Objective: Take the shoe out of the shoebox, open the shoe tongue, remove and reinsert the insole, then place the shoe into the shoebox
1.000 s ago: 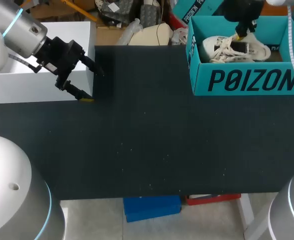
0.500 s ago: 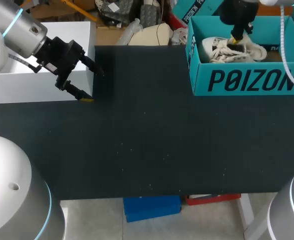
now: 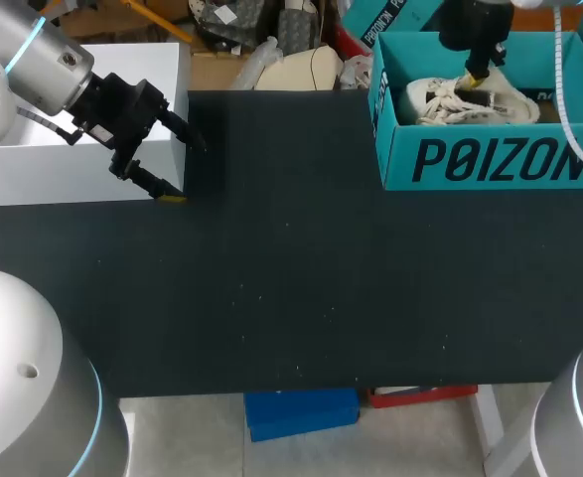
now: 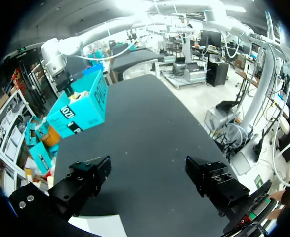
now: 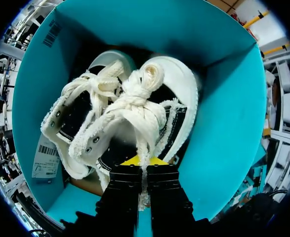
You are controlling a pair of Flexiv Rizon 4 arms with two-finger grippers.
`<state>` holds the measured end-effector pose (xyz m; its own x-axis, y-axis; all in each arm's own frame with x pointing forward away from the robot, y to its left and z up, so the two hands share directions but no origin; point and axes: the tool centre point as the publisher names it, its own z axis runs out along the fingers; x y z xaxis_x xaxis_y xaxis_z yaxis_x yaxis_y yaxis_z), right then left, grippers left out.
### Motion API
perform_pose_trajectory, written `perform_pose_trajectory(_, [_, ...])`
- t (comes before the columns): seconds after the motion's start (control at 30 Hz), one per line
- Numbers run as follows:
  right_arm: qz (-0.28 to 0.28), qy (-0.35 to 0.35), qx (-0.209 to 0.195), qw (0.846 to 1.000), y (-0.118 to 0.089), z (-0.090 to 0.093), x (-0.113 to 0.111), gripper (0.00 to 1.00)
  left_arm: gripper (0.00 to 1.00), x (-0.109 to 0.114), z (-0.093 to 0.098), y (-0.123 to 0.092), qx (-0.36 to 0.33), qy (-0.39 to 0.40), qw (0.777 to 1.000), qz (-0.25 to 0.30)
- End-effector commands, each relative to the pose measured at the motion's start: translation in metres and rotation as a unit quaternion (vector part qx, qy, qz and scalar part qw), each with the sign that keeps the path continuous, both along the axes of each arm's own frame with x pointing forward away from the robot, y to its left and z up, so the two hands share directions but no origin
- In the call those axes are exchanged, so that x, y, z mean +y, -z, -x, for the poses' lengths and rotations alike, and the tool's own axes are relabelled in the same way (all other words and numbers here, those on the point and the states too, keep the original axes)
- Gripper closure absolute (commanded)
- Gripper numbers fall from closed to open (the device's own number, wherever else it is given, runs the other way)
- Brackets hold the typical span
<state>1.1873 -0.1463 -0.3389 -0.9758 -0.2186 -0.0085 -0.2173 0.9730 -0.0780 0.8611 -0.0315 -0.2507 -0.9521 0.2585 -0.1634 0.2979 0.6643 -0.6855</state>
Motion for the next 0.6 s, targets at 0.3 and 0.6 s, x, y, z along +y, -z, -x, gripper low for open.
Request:
perform_pose_trajectory(0.3, [0.010, -0.045, 0.004, 0.999, 0.004, -0.014, 0.008, 1.00, 0.00, 0.000, 0.001, 0.000, -0.001, -0.001, 1.000, -0.002])
perform_pose_trajectory(0.6, [0.013, -0.063, 0.002, 0.998, 0.006, -0.025, 0.012, 1.00, 0.00, 0.000, 0.001, 0.000, -0.001, -0.001, 1.000, -0.002])
